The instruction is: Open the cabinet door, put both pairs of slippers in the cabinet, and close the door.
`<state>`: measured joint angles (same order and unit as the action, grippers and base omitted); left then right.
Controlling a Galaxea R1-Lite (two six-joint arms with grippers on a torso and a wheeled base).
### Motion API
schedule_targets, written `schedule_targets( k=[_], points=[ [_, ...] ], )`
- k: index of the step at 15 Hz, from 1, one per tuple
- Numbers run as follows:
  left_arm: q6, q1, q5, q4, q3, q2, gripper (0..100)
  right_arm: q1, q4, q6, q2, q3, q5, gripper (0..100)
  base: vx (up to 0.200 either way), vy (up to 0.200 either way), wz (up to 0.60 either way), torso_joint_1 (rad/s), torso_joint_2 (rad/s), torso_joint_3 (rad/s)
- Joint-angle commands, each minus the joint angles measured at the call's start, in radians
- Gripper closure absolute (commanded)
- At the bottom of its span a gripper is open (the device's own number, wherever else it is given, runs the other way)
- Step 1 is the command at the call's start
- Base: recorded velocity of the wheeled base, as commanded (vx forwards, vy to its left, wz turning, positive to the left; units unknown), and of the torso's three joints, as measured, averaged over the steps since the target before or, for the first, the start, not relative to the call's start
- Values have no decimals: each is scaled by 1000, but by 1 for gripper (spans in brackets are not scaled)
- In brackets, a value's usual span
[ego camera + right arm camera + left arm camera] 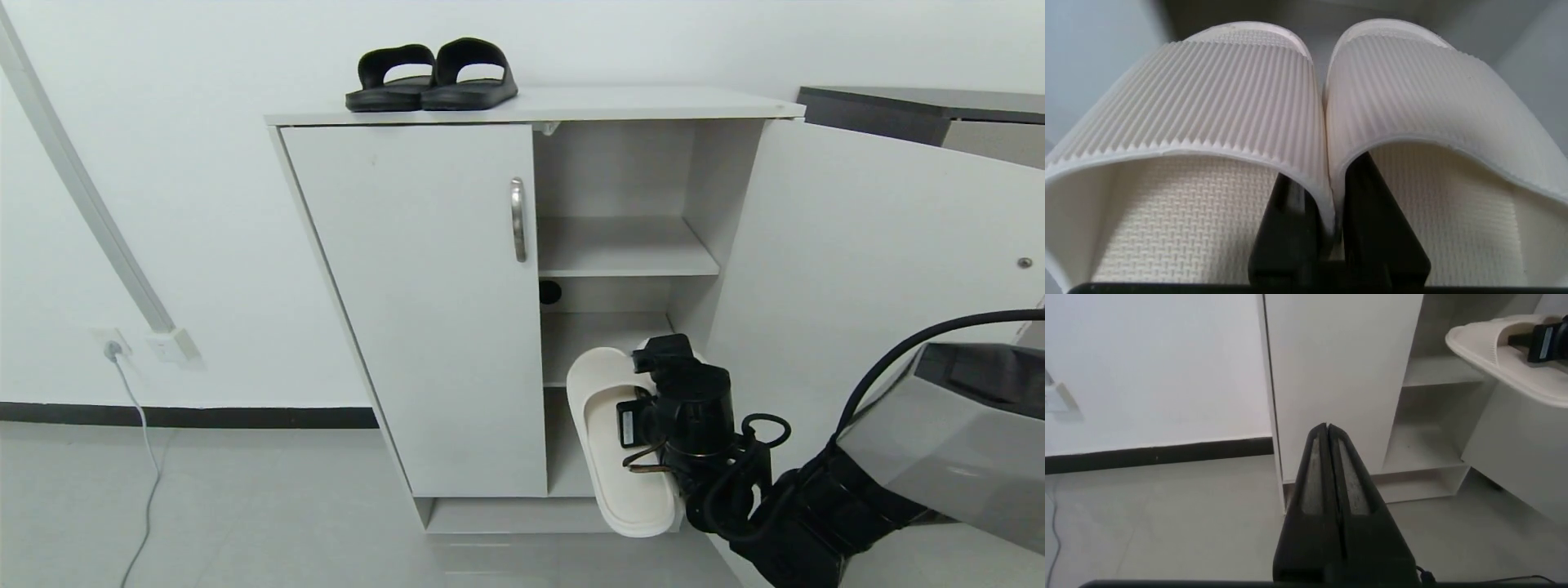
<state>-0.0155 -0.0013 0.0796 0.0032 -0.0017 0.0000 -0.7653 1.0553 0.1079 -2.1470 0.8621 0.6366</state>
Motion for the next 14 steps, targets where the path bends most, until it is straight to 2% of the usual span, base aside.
schedule_targets(
  k=[1,14],
  points=[
    [0,0,0,0,0,2,100,6,0,4,-45,17,0,100,0,0,0,0,0,0],
    [-1,0,2,0,0,2,100,-5,3,38,-140,80,23,100,0,0,0,0,0,0]
  ],
)
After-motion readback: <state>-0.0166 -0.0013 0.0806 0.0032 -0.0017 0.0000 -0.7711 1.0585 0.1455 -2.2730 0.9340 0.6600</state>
